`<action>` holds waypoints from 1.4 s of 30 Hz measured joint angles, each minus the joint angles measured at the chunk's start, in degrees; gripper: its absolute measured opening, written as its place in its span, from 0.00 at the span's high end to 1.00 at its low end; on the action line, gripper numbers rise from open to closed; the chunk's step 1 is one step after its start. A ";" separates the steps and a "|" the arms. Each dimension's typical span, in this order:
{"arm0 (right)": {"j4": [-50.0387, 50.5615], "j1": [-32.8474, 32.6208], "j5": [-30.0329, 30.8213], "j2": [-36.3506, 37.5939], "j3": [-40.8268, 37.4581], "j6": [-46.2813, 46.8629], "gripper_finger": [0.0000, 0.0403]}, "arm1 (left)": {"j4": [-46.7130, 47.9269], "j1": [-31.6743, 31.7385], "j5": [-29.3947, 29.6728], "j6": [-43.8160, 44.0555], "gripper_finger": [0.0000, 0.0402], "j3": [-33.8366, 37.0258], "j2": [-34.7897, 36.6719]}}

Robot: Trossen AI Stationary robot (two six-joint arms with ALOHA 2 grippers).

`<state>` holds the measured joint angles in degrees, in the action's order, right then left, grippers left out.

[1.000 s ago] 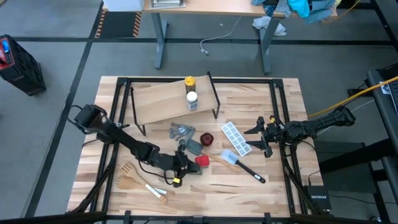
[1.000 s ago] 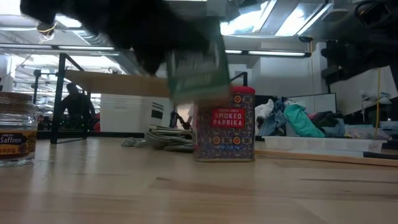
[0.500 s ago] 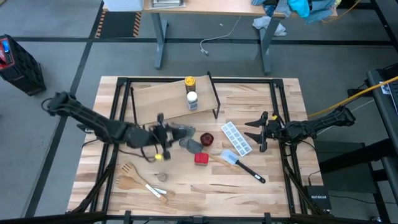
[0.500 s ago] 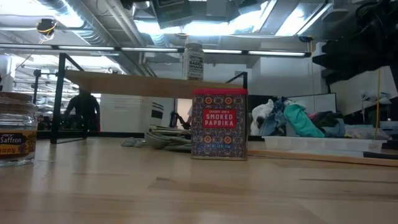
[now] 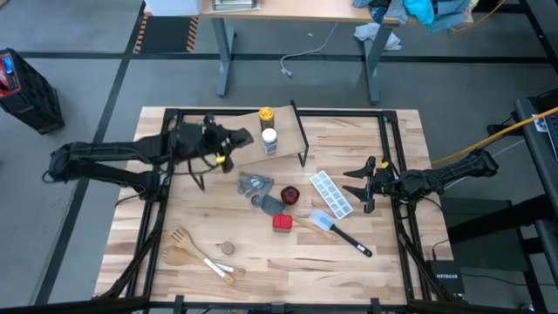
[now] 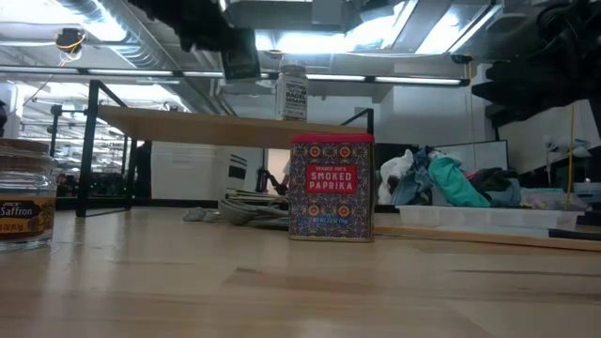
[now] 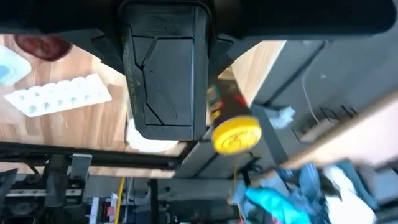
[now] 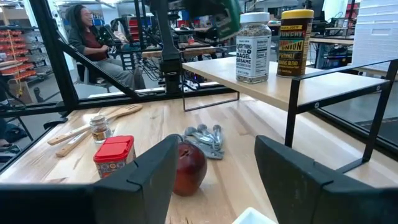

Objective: Shelf spices
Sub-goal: Put the green seasoning can on the shelf

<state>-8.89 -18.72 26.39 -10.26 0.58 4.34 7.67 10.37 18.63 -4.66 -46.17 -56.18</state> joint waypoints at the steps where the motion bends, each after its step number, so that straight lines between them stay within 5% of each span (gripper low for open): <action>1: -0.01 0.00 0.00 0.00 0.00 0.00 0.45 | 0.61 2.17 -2.90 0.17 0.75 0.00 -0.03; 6: 0.01 0.00 -0.02 0.01 0.00 0.01 0.45 | 4.16 11.59 -16.26 0.09 0.75 0.00 -0.59; 17: 0.00 0.00 -0.18 0.02 0.00 0.02 0.45 | 5.54 23.73 -30.54 -3.44 0.75 0.02 -1.62; 36: 0.01 0.00 -1.55 0.01 0.00 0.02 0.45 | 3.74 31.06 -39.82 -4.36 0.74 -0.17 -11.58; 42: 0.01 0.00 -1.53 0.01 0.00 0.02 0.45 | 0.92 30.93 -39.25 0.34 0.52 0.23 -11.79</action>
<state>-8.88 -18.72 24.86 -10.25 0.58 4.36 8.58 41.30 -20.62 -4.32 -45.94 -67.97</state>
